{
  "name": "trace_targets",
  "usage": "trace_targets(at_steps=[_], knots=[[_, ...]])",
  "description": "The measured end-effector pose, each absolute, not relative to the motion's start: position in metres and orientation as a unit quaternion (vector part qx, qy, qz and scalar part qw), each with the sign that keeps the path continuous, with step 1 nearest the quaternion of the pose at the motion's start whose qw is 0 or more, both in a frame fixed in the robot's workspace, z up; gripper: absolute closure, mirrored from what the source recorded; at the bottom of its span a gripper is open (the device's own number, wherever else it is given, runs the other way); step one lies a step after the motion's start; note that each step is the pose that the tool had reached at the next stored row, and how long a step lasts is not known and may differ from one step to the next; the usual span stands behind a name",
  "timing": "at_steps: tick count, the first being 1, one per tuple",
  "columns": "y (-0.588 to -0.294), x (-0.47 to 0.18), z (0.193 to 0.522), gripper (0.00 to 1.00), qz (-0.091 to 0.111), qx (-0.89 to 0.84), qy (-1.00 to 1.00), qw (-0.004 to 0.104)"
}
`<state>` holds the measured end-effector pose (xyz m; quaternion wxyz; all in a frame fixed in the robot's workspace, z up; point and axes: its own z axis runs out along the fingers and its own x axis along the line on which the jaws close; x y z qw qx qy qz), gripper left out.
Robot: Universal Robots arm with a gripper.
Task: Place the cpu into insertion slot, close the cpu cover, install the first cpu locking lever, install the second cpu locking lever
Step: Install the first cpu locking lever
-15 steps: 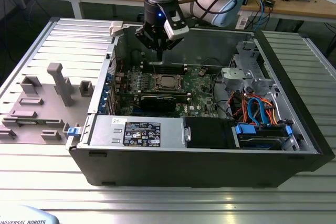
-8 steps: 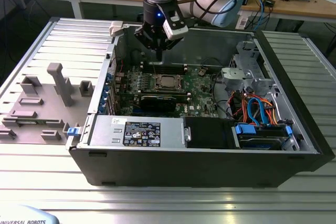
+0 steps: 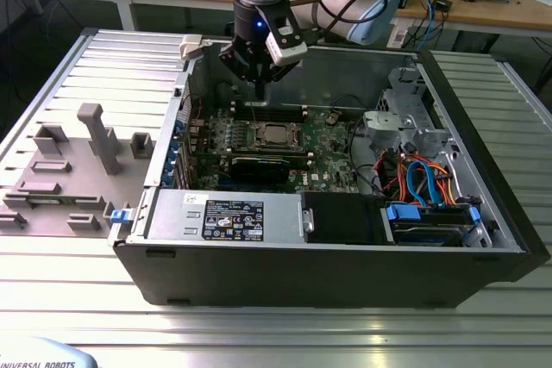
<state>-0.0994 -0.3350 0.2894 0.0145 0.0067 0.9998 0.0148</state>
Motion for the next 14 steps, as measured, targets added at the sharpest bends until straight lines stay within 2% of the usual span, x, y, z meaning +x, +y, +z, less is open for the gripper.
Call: trace_targets(at_steps=[14], knots=[[-0.335, -0.111, 0.287, 0.89, 0.015, 0.006, 1.000, 0.014]])
